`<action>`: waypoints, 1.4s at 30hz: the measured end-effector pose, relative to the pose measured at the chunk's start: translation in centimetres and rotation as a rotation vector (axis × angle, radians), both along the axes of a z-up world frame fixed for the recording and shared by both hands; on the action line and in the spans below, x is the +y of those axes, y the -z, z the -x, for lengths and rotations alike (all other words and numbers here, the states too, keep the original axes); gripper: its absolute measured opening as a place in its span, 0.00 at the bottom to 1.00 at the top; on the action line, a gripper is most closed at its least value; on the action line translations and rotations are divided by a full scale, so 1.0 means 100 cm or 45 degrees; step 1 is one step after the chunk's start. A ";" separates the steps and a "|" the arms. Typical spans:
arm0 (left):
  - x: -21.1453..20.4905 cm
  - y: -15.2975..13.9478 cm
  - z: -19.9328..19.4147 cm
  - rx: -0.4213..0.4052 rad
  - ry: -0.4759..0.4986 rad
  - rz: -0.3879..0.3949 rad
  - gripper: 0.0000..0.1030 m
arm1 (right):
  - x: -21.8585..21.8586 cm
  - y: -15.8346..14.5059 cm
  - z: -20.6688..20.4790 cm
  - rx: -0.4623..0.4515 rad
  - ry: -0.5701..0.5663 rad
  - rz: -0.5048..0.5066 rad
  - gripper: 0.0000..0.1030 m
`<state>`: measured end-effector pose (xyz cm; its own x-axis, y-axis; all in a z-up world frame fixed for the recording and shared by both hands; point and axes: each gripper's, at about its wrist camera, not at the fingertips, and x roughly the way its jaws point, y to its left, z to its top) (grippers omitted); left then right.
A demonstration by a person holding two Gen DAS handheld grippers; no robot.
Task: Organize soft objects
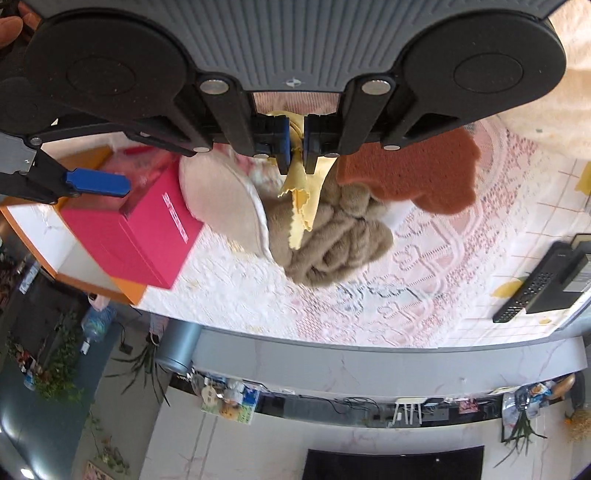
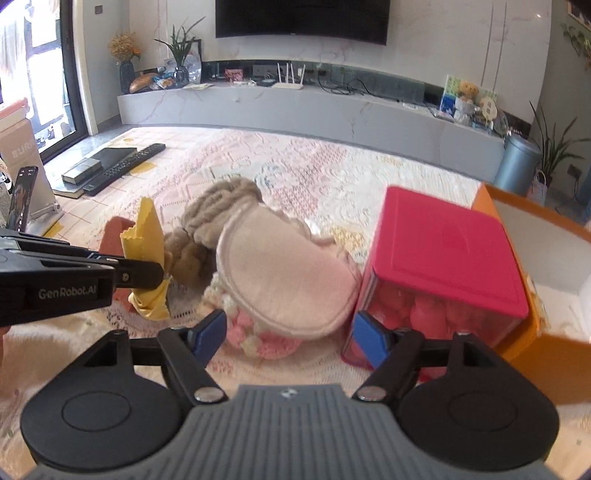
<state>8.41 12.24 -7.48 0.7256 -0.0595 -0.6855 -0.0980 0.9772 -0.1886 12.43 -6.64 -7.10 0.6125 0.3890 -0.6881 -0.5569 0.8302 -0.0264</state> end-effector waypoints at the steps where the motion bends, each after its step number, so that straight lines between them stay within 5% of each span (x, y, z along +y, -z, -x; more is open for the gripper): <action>1: 0.002 -0.001 -0.003 -0.007 -0.009 0.005 0.06 | 0.004 -0.002 -0.003 -0.017 -0.011 0.009 0.81; 12: 0.017 0.008 -0.017 -0.014 -0.041 0.041 0.06 | 0.039 0.011 -0.044 -0.018 -0.110 0.104 0.85; 15: 0.018 0.011 -0.017 -0.006 -0.043 0.056 0.06 | 0.042 0.016 -0.050 0.016 -0.151 0.104 0.78; 18: 0.017 0.013 -0.016 -0.008 -0.036 0.065 0.06 | 0.045 0.015 -0.048 -0.007 -0.162 0.135 0.53; 20: 0.017 0.014 -0.016 -0.009 -0.031 0.069 0.06 | 0.042 0.016 -0.053 0.059 -0.173 0.121 0.08; 22: 0.017 0.014 -0.016 -0.009 -0.025 0.068 0.06 | 0.035 0.019 -0.059 0.137 -0.140 0.075 0.00; 29: 0.016 0.015 -0.014 -0.012 -0.027 0.068 0.06 | 0.027 0.004 -0.048 0.068 -0.121 0.023 0.05; 30: 0.016 0.015 -0.015 -0.013 -0.031 0.067 0.06 | 0.029 0.002 -0.046 0.055 -0.129 0.017 0.13; 32: 0.018 0.015 -0.016 -0.011 -0.054 0.059 0.06 | 0.035 0.000 -0.039 0.024 -0.172 0.004 0.67; 36: 0.026 0.016 -0.016 -0.013 -0.076 0.098 0.06 | 0.049 0.008 -0.040 -0.021 -0.182 0.081 0.66; 40: 0.025 0.017 -0.016 -0.016 -0.067 0.105 0.06 | 0.058 0.019 -0.048 -0.007 -0.200 0.109 0.81; 42: 0.025 0.017 -0.016 -0.018 -0.064 0.104 0.06 | 0.062 0.023 -0.051 -0.026 -0.191 0.135 0.77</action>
<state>10.05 14.73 -9.18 0.7389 -0.0777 -0.6693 -0.1435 0.9524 -0.2690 17.55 -0.43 -9.36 0.5676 0.4031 -0.7179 -0.6726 0.7298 -0.1220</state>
